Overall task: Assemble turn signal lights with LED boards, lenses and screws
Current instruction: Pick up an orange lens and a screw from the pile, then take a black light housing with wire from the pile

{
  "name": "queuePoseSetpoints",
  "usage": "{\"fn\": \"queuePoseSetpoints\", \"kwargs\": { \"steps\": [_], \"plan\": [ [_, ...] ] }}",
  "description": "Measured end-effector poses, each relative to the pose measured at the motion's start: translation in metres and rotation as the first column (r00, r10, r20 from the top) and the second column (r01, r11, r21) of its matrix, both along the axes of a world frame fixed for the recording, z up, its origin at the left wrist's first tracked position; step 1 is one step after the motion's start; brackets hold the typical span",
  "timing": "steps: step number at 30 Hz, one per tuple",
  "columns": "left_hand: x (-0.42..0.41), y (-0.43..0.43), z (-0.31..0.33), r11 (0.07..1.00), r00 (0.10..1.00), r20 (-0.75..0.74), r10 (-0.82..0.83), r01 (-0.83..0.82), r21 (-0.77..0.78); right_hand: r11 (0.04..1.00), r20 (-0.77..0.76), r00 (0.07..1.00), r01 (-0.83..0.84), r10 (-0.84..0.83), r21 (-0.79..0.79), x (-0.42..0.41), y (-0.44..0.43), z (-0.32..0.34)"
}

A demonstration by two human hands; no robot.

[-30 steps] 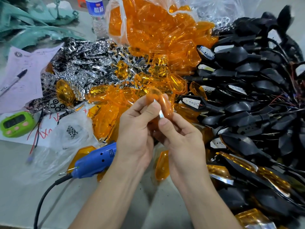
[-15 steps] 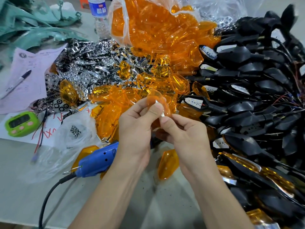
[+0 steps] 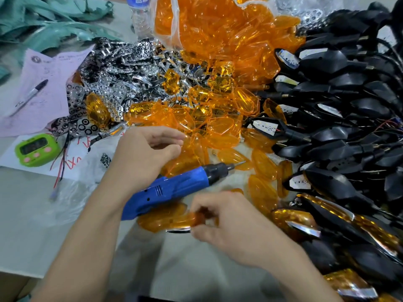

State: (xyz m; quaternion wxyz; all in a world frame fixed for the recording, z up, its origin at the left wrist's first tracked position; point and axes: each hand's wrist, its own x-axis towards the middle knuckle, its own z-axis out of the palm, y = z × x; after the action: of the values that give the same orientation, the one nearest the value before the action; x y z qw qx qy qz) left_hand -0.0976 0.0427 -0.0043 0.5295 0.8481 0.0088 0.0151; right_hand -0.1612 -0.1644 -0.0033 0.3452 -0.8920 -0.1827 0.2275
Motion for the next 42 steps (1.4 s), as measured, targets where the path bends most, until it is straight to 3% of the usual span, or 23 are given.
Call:
{"fn": "queuePoseSetpoints", "kwargs": {
  "steps": [3, 8, 11, 14, 16, 20, 23, 25, 27, 31, 34, 37, 38, 40, 42],
  "plan": [
    [0.002, -0.004, -0.001, 0.999, 0.999, 0.033, -0.013, 0.014, -0.048, 0.994, 0.067, 0.998, 0.028, -0.021, -0.103, 0.003, -0.004, -0.011],
    [0.004, -0.009, -0.003, 0.995, 0.999, 0.025, -0.039, 0.041, -0.089, 0.938, 0.232, 0.955, 0.240, -0.182, -0.251, 0.024, -0.034, -0.011],
    [0.008, -0.012, -0.002, 0.995, 0.999, 0.022, -0.040, 0.041, -0.089, 0.914, 0.322, 0.938, 0.238, -0.129, -0.330, 0.025, -0.025, -0.013],
    [0.009, -0.014, -0.002, 0.997, 0.998, 0.043, -0.048, 0.050, -0.066, 0.950, 0.127, 0.984, 0.159, -0.129, -0.270, 0.023, -0.027, -0.007],
    [0.008, -0.017, -0.002, 0.997, 0.997, 0.057, -0.056, 0.058, -0.048, 0.958, 0.062, 0.979, 0.204, -0.195, -0.201, 0.026, -0.040, 0.007],
    [0.010, -0.034, -0.001, 0.997, 0.993, 0.092, -0.078, 0.079, 0.000, 0.901, 0.380, 0.850, 0.424, -0.364, -0.085, 0.057, -0.073, 0.035],
    [0.014, -0.053, 0.001, 0.994, 0.987, 0.115, -0.110, 0.110, 0.007, 0.798, 0.526, 0.788, 0.523, -0.320, -0.300, 0.097, -0.091, 0.033],
    [0.015, -0.064, 0.001, 0.990, 0.983, 0.122, -0.137, 0.139, -0.013, 0.736, 0.468, 0.847, 0.481, -0.251, -0.477, 0.115, -0.096, 0.025],
    [0.017, -0.072, 0.001, 0.988, 0.980, 0.126, -0.152, 0.155, -0.017, 0.722, 0.418, 0.875, 0.452, -0.245, -0.523, 0.122, -0.097, 0.017],
    [0.022, -0.078, -0.001, 0.988, 0.981, 0.120, -0.153, 0.156, -0.016, 0.766, 0.477, 0.835, 0.490, -0.274, -0.416, 0.125, -0.101, 0.007],
    [0.025, -0.079, -0.003, 0.988, 0.983, 0.101, -0.153, 0.154, -0.005, 0.837, 0.409, 0.800, 0.530, -0.440, -0.137, 0.125, -0.100, 0.015],
    [0.027, -0.081, -0.002, 0.991, 0.990, 0.061, -0.129, 0.131, -0.036, 0.866, 0.346, 0.801, 0.495, -0.488, 0.075, 0.120, -0.092, 0.037],
    [0.027, -0.083, 0.000, 0.986, 0.991, 0.027, -0.134, 0.136, -0.099, 0.870, 0.346, 0.799, 0.468, -0.491, 0.153, 0.117, -0.086, 0.047],
    [0.026, -0.088, 0.008, 0.904, 0.975, -0.024, -0.220, 0.194, -0.382, 0.886, 0.358, 0.814, 0.384, -0.458, 0.262, 0.107, -0.068, 0.067],
    [0.027, -0.092, 0.017, 0.697, 0.966, 0.009, -0.258, 0.193, -0.690, 0.890, 0.341, 0.838, 0.318, -0.425, 0.327, 0.095, -0.047, 0.080]
  ]
}}
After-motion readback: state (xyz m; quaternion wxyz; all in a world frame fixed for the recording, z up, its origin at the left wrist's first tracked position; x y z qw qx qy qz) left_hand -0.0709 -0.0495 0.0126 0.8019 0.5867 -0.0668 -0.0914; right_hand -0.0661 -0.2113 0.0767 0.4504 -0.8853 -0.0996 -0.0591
